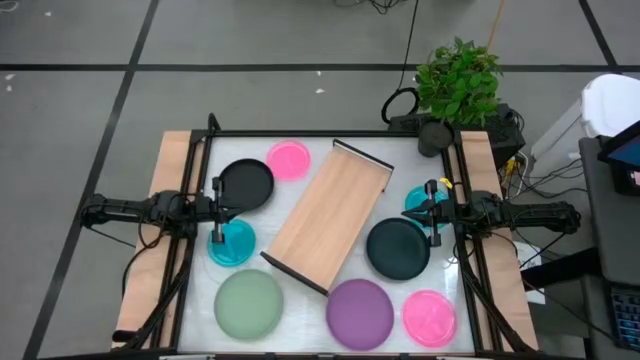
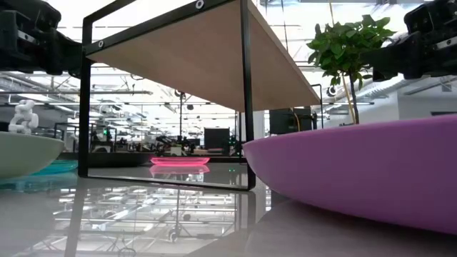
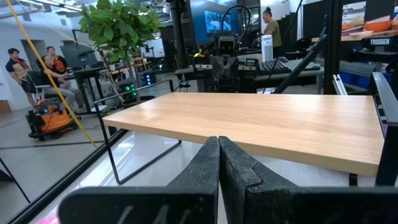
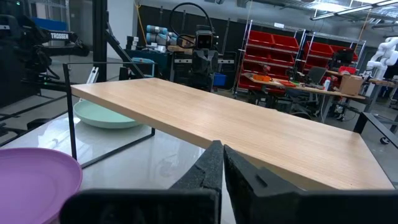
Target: Place and stack plates onto a shelf
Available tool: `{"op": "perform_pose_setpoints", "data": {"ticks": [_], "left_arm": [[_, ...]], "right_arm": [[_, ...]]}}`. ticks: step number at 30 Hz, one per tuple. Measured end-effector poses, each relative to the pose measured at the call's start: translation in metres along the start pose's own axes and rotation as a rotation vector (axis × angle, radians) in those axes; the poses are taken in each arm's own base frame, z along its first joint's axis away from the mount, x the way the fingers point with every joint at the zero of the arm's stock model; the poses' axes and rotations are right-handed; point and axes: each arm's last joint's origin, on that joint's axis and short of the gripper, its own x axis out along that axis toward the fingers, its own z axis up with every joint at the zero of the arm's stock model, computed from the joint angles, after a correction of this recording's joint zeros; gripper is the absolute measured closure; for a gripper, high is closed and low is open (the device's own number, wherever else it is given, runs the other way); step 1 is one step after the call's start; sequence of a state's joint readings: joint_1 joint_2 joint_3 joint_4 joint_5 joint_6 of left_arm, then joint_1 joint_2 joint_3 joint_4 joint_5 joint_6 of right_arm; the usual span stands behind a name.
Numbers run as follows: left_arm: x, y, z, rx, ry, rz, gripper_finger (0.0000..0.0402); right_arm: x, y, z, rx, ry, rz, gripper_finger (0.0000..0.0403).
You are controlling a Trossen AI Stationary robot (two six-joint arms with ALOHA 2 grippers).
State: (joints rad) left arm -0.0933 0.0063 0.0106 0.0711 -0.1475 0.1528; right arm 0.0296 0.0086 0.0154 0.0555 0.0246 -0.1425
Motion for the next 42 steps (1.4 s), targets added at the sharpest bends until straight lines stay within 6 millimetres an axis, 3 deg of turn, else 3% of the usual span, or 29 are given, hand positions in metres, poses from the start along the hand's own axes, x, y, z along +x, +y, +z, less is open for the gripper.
{"op": "perform_pose_setpoints", "data": {"ticks": [14,30,34,42], "left_arm": [[0.0,0.0,0.0,0.0,0.0,0.001,0.04],[0.0,0.0,0.0,0.0,0.0,0.0,0.04],[0.0,0.0,0.0,0.0,0.0,0.0,0.04],[0.0,0.0,0.0,0.0,0.0,0.0,0.04]], "right_arm": [[0.0,0.0,0.001,-0.037,-0.007,-0.001,0.0403],[0.0,-0.001,0.007,0.079,-0.038,-0.003,0.0403],[-0.003,-0.005,0.034,0.081,-0.09,-0.009,0.0403],[-0.005,-0.014,0.098,0.16,0.052,-0.002,0.0403]]}}
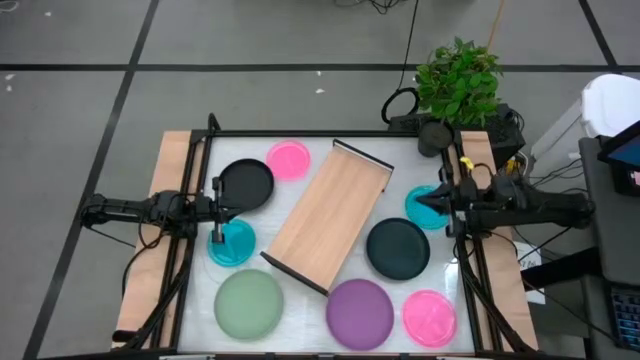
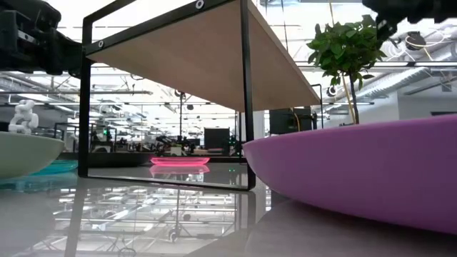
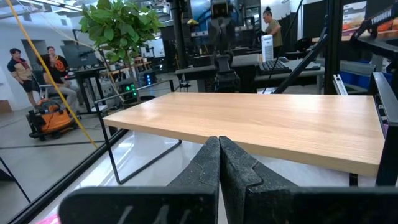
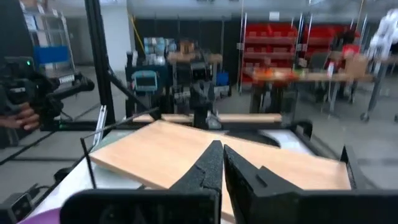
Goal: Place and stack plates onto a shelf
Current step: Put the big dark green plate on top of the shelf
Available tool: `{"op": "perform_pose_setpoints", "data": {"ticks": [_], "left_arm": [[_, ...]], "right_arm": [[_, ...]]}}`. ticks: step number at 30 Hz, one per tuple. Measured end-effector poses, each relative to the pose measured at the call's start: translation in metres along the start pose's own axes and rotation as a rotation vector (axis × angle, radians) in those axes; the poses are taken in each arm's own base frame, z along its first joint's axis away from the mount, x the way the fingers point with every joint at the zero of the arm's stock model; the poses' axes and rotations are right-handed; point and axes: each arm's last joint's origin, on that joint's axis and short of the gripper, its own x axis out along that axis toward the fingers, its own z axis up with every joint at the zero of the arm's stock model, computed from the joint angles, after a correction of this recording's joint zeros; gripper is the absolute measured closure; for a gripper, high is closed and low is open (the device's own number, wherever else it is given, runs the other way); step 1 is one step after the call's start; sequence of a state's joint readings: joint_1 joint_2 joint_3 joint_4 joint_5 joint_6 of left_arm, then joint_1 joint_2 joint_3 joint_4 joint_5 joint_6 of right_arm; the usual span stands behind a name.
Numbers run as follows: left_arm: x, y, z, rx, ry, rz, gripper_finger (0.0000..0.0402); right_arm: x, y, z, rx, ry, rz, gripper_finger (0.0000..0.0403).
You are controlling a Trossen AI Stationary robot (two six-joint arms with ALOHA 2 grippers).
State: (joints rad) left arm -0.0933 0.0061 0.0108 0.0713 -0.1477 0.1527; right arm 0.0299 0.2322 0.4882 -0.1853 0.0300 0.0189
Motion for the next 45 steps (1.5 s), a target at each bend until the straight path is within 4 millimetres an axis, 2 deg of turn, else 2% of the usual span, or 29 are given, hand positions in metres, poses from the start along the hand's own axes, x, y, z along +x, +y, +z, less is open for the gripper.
{"op": "perform_pose_setpoints", "data": {"ticks": [4,14,21,24,29,36,45], "left_arm": [[0.0,0.0,0.0,0.0,0.0,0.0,0.04],[0.0,0.0,0.0,0.0,0.0,0.001,0.04],[0.0,0.0,0.0,0.0,0.001,0.0,0.04],[0.0,0.0,0.0,0.0,0.001,0.001,0.04],[0.0,0.0,0.0,0.0,0.001,0.001,0.04],[0.0,0.0,-0.002,-0.053,0.019,-0.001,0.04],[0.0,0.0,-0.003,-0.115,0.034,-0.005,0.04]], "right_arm": [[0.004,0.001,0.029,0.024,0.074,-0.003,0.0403],[0.017,0.002,0.086,0.025,0.223,-0.011,0.0403],[0.018,0.0,0.127,0.037,0.286,-0.119,0.0403],[0.02,-0.001,0.138,0.054,0.33,-0.15,0.0403],[0.03,-0.001,0.141,0.082,0.433,-0.19,0.0403],[0.044,-0.001,0.13,0.132,0.546,-0.215,0.0403],[0.046,0.0,0.122,0.221,0.608,-0.25,0.0403]]}}
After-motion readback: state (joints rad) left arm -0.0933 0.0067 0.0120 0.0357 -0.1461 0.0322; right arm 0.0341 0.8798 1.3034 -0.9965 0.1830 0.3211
